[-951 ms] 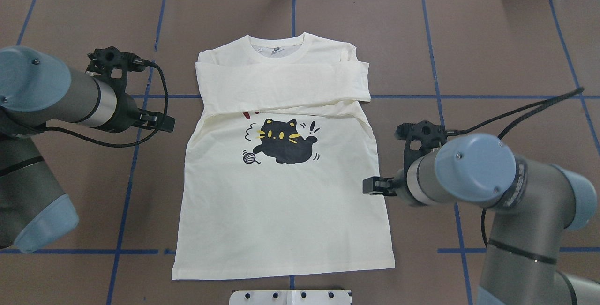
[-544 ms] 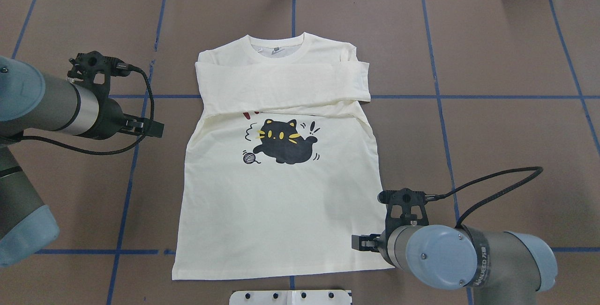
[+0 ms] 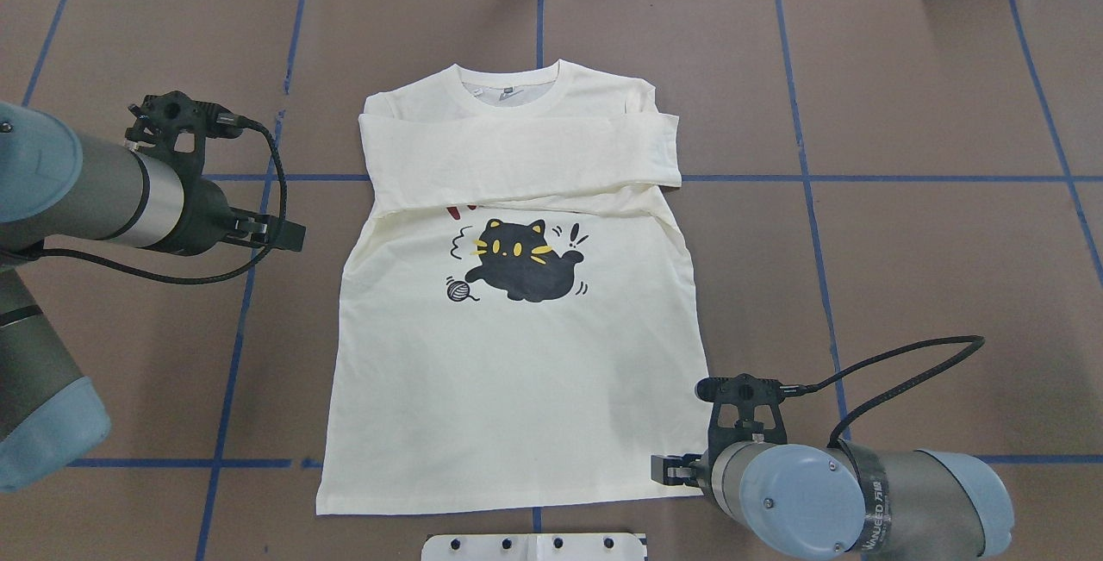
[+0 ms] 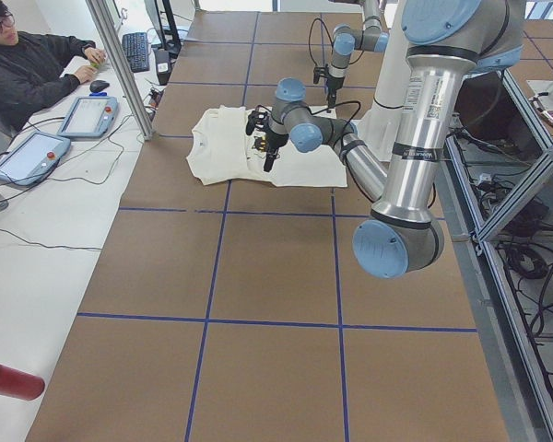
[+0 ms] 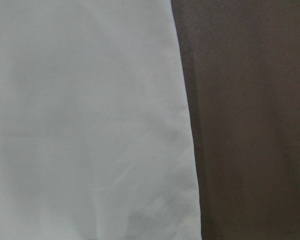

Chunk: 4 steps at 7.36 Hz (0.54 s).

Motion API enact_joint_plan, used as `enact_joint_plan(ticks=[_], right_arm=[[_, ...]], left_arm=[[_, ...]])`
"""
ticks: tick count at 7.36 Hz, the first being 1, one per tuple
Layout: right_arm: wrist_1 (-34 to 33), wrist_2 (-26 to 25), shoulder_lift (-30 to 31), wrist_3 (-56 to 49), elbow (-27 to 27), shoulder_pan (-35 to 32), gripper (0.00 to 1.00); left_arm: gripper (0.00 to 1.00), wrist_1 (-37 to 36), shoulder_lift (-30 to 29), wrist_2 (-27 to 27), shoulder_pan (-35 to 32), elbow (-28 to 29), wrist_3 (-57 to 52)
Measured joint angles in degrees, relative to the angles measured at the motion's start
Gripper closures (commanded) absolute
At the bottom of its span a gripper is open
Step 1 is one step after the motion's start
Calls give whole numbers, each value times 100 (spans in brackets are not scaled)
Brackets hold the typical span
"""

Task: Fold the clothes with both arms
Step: 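Lower both grippers to the hem corners nearest the robot and grasp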

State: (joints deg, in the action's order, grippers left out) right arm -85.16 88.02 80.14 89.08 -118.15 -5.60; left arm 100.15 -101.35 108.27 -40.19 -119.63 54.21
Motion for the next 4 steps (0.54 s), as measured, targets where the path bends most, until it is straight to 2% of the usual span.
enact_joint_plan(ticks=[1, 2, 3, 4], right_arm=[[0, 17, 16, 41, 3, 4, 2], [-2, 38, 23, 78, -1, 5, 19], [-8, 49, 25, 96, 5, 6, 43], [-13, 81, 30, 99, 25, 6, 49]], left_arm=[[0, 0, -2, 1, -2, -11, -4], [0, 3, -2, -3, -5, -19, -6], [0, 4, -10, -4, -5, -22, -7], [0, 5, -18, -2, -5, -24, -7]])
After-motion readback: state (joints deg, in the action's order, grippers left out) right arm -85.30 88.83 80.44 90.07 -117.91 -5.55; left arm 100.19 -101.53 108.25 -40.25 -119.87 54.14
